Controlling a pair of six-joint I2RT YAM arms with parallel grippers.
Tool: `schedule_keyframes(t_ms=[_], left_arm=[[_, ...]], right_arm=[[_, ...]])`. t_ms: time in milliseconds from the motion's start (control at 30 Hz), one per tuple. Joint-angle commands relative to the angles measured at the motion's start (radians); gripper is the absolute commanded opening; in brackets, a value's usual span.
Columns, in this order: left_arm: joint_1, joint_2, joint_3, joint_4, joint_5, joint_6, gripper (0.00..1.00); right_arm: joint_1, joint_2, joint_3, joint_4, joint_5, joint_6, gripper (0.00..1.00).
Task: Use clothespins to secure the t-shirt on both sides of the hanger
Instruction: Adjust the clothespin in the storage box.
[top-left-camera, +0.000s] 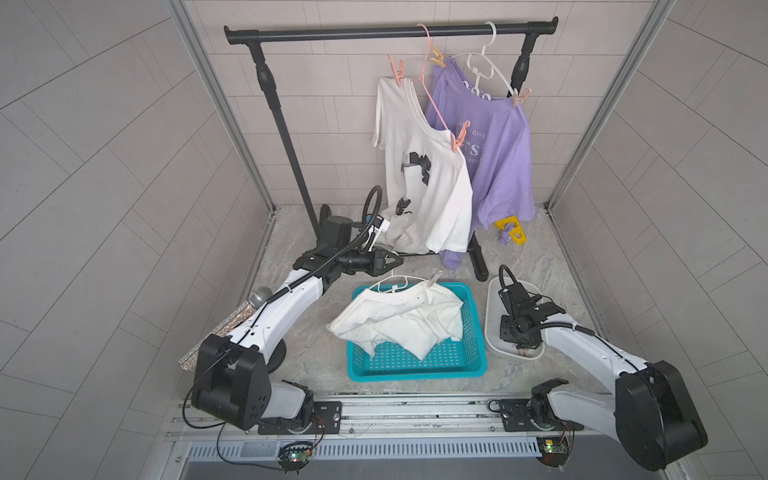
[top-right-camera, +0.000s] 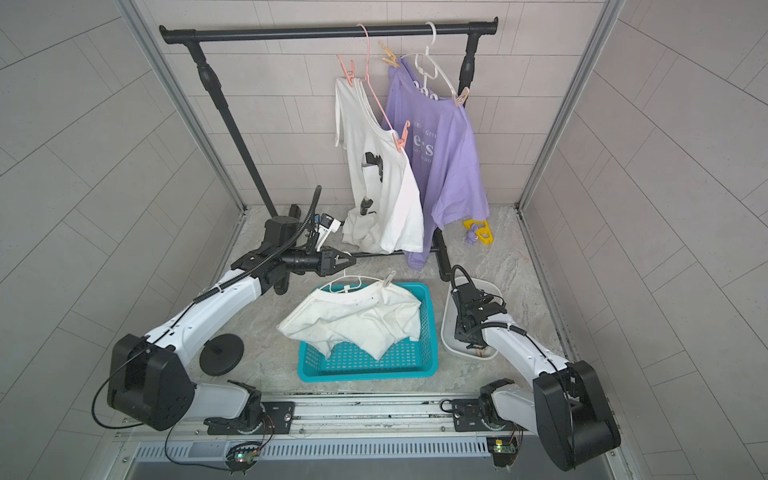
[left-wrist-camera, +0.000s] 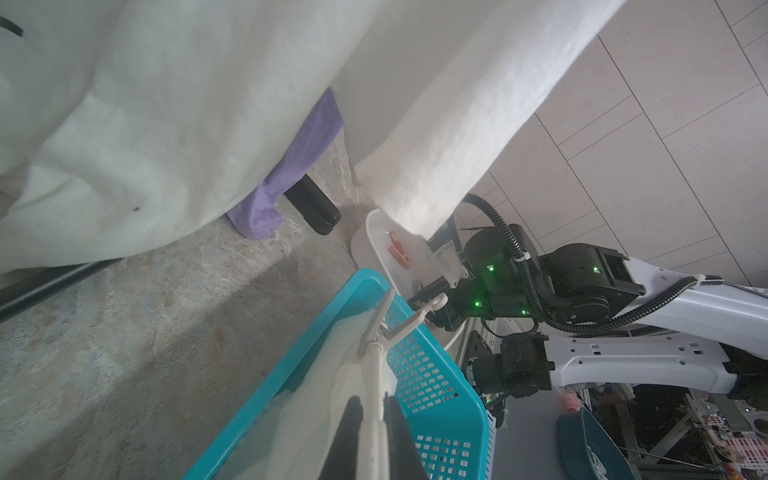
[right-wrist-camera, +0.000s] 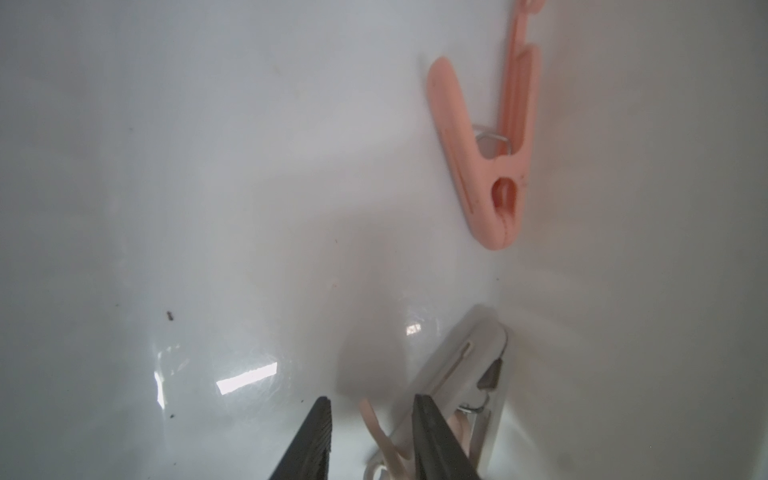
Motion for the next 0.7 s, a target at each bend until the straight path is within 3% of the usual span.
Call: schedule_keyframes(t_ms=[0, 667], left_arm=[[-0.011, -0.022, -0.007, 0.03, 0.014, 0.019, 0.0], [-0.027, -0.028, -0.007, 0.02, 0.02, 0.027, 0.0]], right_arm=[[-0.002, 0.01, -0.012, 0.005, 0.013, 0.01, 0.34], [-0.002, -0.069, -0.043, 0.004, 0.07, 0.049, 0.18]])
